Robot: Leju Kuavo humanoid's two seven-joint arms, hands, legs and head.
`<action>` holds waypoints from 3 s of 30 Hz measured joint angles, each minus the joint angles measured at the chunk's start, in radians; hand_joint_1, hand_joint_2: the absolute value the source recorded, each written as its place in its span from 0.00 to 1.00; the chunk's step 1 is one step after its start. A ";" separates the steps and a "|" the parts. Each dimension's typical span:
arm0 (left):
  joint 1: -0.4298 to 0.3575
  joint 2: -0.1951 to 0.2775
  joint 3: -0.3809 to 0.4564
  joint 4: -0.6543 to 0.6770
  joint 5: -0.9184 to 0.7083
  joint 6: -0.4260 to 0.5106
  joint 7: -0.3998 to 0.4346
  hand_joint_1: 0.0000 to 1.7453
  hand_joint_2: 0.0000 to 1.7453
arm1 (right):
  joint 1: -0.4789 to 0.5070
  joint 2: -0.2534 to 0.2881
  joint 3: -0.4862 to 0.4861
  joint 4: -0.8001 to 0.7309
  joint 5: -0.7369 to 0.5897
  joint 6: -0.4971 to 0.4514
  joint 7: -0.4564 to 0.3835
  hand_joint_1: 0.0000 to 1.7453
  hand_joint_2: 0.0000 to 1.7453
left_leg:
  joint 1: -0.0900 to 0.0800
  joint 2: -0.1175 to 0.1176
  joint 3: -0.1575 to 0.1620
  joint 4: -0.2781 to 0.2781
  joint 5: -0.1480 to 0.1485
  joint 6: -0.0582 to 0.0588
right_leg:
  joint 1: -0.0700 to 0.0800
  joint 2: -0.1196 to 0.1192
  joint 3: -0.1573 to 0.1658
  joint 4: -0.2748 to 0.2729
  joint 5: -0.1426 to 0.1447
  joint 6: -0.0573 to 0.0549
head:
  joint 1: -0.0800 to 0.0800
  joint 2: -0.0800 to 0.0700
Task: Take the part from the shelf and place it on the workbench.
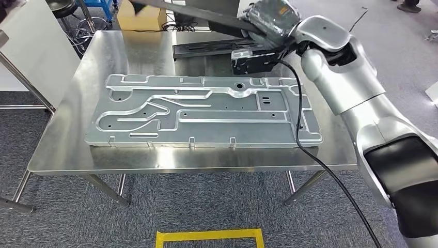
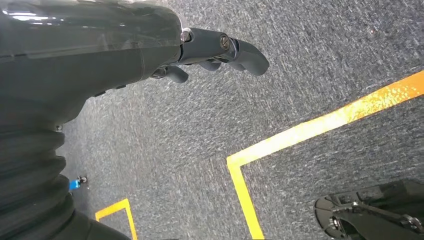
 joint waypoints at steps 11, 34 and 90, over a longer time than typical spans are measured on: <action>-0.006 -0.004 -0.019 0.000 -0.014 0.001 -0.001 0.00 1.00 | 0.043 0.040 0.178 0.349 0.119 -0.253 0.146 1.00 1.00 | -0.012 -0.010 0.016 0.024 -0.041 -0.026 | 0.015 -0.019 0.126 -0.320 0.169 -0.051 | 0.000 0.000; 0.000 0.015 -0.043 0.001 -0.022 -0.002 -0.078 0.00 0.00 | 0.185 0.108 0.158 0.502 0.128 -0.284 0.157 0.00 0.00 | -0.008 0.000 0.009 0.002 -0.005 0.001 | 0.009 -0.008 0.041 -0.141 0.113 -0.026 | 0.000 0.000; 0.009 -0.001 -0.017 0.011 0.024 0.040 0.016 0.00 0.00 | 1.083 0.219 -1.074 0.039 -0.547 -0.439 -0.158 0.00 0.00 | -0.001 0.042 0.100 -0.080 -0.006 0.001 | 0.006 0.019 0.030 -0.155 0.056 0.002 | 0.000 0.000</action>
